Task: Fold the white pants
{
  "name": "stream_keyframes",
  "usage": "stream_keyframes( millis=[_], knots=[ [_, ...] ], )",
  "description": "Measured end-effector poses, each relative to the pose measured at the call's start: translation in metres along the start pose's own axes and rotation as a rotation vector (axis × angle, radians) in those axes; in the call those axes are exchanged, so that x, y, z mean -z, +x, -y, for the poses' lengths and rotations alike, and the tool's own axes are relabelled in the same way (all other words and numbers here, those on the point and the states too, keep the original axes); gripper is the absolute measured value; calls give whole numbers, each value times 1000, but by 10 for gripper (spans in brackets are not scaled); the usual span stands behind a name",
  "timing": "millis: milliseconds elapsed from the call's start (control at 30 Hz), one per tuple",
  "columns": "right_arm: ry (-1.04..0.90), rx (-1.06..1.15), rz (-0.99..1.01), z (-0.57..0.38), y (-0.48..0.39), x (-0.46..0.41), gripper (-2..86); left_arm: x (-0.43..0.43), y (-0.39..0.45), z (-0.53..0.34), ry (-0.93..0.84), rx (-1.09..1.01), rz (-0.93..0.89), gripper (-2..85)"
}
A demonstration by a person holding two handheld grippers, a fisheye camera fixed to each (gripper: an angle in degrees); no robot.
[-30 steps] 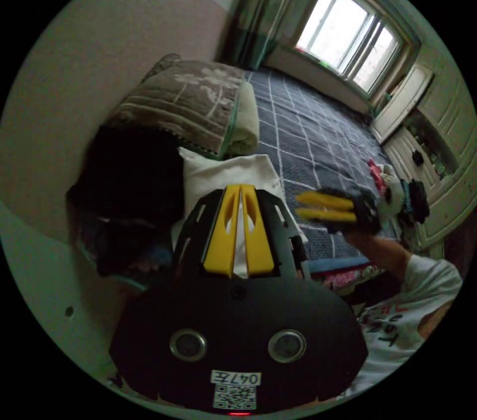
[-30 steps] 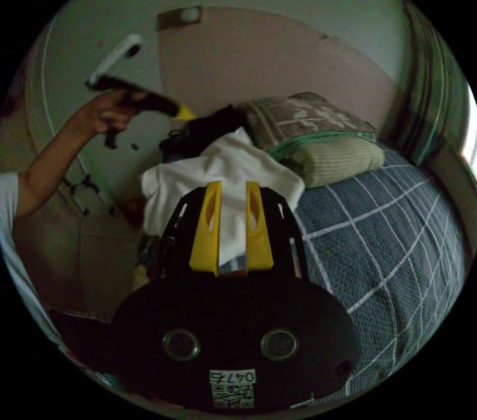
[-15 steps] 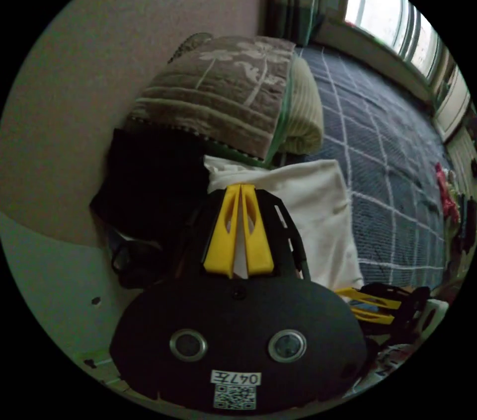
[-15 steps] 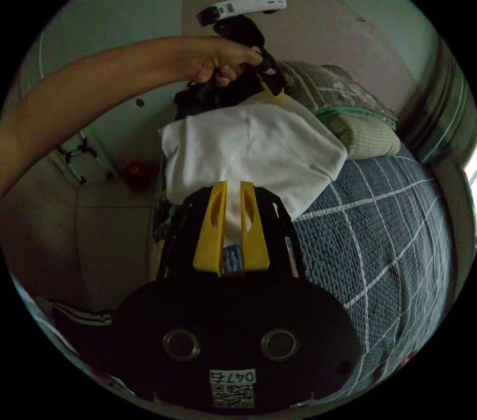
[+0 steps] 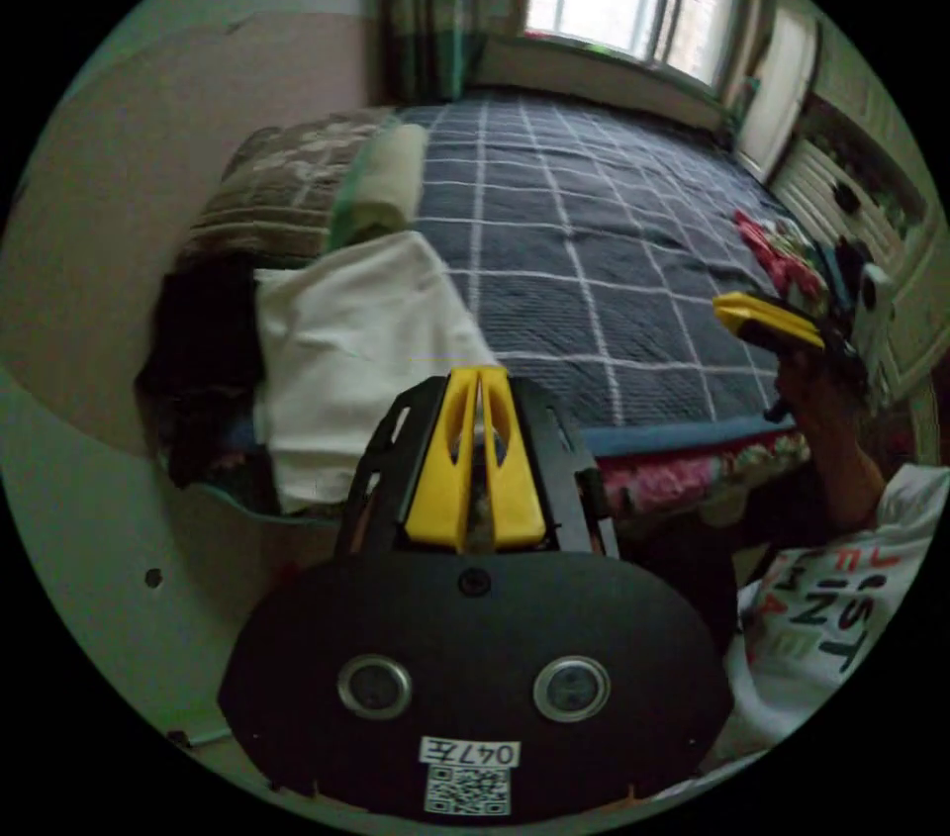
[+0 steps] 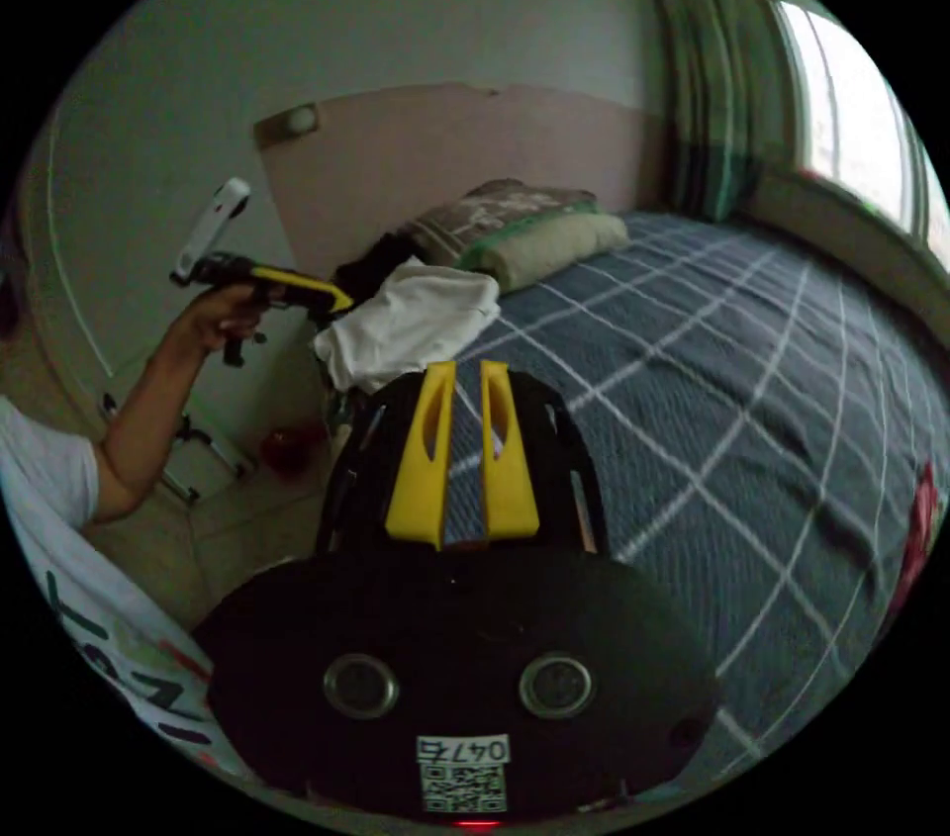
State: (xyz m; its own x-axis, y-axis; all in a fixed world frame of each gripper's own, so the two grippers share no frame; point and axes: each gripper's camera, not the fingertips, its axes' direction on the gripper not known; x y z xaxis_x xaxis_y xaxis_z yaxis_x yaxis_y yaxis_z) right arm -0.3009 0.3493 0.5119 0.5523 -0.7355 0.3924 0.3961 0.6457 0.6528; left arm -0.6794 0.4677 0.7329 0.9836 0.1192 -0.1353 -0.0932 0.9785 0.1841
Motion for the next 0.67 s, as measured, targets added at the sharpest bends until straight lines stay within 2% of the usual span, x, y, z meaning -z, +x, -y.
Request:
stream_keyframes(
  millis=[167, 367, 433, 567, 667],
  knots=[
    [-31, -143, -103, -79, 52, 121, 7, -63, 168, -5, -5, -189, -210, -8],
    [-34, -243, -357, -169, 114, 311, -1, -108, 370, -11, -5, -465, -396, -8],
    [9, -318, -393, -207, 138, 381, -3, -123, 429, -15, -25, -551, -424, -8],
    [40, -413, -443, -261, 173, 454, 2, -156, 548, -29, -68, -722, -420, -9],
    [105, -432, -562, -292, 207, 508, 15, -178, 599, -37, -74, -810, -389, -8]
  ],
)
